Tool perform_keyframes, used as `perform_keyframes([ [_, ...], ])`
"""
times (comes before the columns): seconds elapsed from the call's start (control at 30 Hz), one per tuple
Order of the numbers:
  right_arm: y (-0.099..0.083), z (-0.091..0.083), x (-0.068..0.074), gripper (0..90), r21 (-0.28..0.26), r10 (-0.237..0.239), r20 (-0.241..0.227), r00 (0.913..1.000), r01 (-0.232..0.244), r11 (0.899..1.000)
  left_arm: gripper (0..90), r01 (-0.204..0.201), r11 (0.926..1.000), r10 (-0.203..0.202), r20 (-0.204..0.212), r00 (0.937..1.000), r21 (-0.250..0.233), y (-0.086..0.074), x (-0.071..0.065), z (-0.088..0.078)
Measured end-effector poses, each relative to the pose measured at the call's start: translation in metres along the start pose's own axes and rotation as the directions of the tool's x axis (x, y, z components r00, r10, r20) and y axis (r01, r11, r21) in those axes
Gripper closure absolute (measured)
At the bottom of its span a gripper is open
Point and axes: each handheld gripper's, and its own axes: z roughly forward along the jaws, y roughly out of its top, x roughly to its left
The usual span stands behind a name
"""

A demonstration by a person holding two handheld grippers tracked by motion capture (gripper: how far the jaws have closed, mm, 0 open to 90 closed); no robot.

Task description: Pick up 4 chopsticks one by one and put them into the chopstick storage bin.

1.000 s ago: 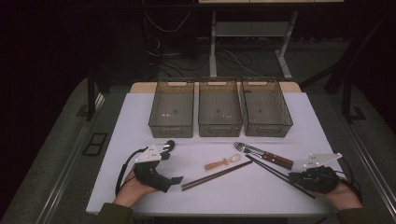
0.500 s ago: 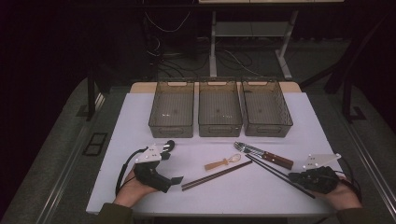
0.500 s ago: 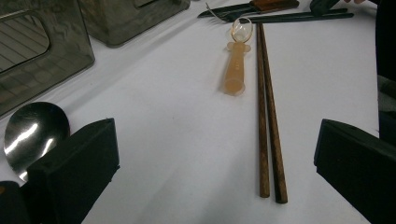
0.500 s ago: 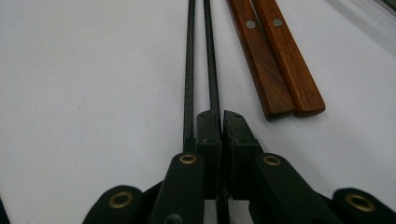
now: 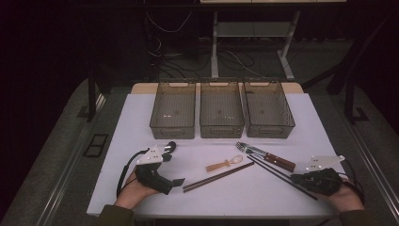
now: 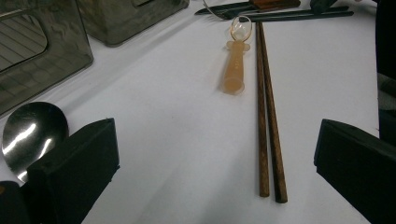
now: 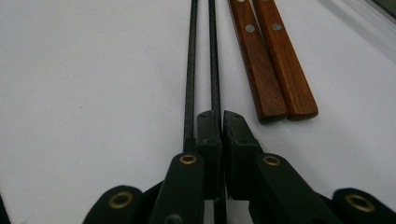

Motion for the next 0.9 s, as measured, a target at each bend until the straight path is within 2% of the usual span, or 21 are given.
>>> perform_keyframes([
  [0.1, 0.001, -0.006, -0.001, 86.0, -0.047, 0.008, -0.017, 0.9998, -0.009, 0.999, 0.0, 0.0, 1.0, 0.0, 0.0, 1.0, 0.0, 0.0, 0.0, 0.0],
  [0.37, 0.001, -0.015, -0.003, 86.0, -0.099, 0.032, -0.031, 0.999, -0.035, 0.994, 0.0, 0.0, 1.0, 0.0, 0.0, 1.0, 0.0, 0.0, 0.0, 0.0],
  [0.67, 0.001, -0.025, -0.006, 85.9, -0.172, 0.058, -0.063, 0.9963, -0.068, 0.983, 0.0, -0.001, 1.0, 0.001, 0.011, 0.9999, 0.003, -0.001, 0.001, 0.0],
  [0.9, 0.005, -0.034, -0.005, 85.9, -0.218, 0.061, -0.076, 0.9952, -0.076, 0.973, 0.0, -0.001, 1.0, 0.001, 0.019, 0.9998, 0.0, -0.002, 0.0, 0.001],
])
